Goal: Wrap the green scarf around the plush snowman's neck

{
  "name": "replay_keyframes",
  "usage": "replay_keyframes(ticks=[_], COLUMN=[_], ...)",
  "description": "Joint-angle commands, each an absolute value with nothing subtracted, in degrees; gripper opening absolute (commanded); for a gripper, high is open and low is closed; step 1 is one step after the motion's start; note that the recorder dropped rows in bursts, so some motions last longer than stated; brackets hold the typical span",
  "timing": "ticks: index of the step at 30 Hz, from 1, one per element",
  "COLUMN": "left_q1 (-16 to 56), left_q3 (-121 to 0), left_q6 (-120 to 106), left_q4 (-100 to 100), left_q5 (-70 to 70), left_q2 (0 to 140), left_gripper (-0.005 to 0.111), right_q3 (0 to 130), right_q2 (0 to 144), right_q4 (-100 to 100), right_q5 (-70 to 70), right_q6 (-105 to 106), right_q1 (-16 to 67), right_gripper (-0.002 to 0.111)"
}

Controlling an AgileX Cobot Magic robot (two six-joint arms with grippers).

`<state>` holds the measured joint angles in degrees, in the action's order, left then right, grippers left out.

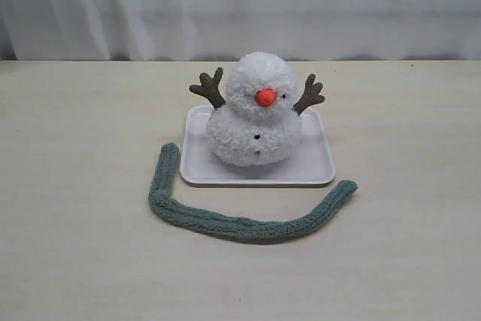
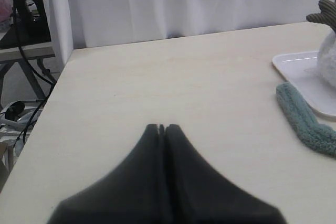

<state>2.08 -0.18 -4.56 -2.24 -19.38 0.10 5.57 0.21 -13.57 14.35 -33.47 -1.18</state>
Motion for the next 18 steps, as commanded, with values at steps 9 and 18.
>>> replay_keyframes(ticks=[9, 18], left_q1=[2.0, 2.0], left_q3=[0.0, 0.0], left_q6=[-4.7, -4.7], left_q4=[-2.3, -2.3], left_q5=[-18.7, -18.7], left_q2=[0.0, 0.0], left_gripper=[0.0, 0.0], right_q3=[37.0, 44.9], right_q2=[31.3, 52.0], right_q4=[-9.7, 40.4], right_q5=[-29.4, -48.4], right_q6=[-19.2, 35.9], right_q1=[-1.1, -1.1], right_gripper=[0.064, 0.063])
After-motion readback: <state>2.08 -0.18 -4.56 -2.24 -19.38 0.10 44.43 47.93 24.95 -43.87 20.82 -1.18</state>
